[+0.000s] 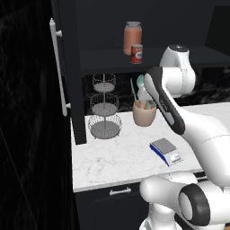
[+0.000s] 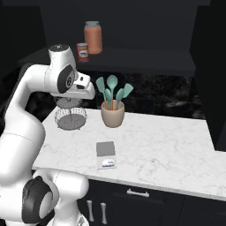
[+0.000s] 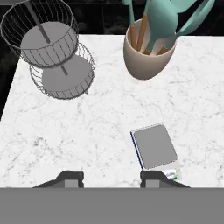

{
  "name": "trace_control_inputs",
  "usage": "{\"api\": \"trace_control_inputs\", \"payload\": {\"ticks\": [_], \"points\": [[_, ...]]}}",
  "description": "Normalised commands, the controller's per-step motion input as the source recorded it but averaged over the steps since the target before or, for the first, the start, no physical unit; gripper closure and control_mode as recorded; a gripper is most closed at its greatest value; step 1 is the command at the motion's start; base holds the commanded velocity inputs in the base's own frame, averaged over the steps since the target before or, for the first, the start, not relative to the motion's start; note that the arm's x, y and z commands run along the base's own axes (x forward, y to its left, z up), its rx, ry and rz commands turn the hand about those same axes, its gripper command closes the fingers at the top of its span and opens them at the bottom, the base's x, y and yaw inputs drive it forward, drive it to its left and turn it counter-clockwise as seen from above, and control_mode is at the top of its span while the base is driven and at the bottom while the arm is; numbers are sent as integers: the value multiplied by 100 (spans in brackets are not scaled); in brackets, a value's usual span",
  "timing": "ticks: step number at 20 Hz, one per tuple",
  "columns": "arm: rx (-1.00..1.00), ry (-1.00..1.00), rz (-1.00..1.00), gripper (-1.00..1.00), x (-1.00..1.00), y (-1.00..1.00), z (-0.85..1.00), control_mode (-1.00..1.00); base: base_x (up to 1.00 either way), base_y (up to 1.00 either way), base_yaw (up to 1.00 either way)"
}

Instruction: Pick the canned food and place it on the digital scale for weighing, and close the cabinet.

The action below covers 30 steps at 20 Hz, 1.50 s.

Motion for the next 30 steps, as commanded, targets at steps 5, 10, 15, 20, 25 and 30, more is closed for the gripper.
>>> {"api": "trace_control_inputs", "payload": {"ticks": [5, 10, 15, 20, 25, 30], "points": [[0, -11, 0, -100, -25, 0, 0, -100, 0, 0, 0], [-3, -38, 0, -100, -51, 0, 33, -100, 0, 0, 0], [-2, -32, 0, -100, -29, 0, 70, -100, 0, 0, 0], [0, -19, 0, -100, -13, 0, 80, -100, 0, 0, 0], [0, -15, 0, -100, -10, 0, 69, -100, 0, 0, 0], [0, -13, 1, -100, -1, 0, 64, -100, 0, 0, 0]]}}
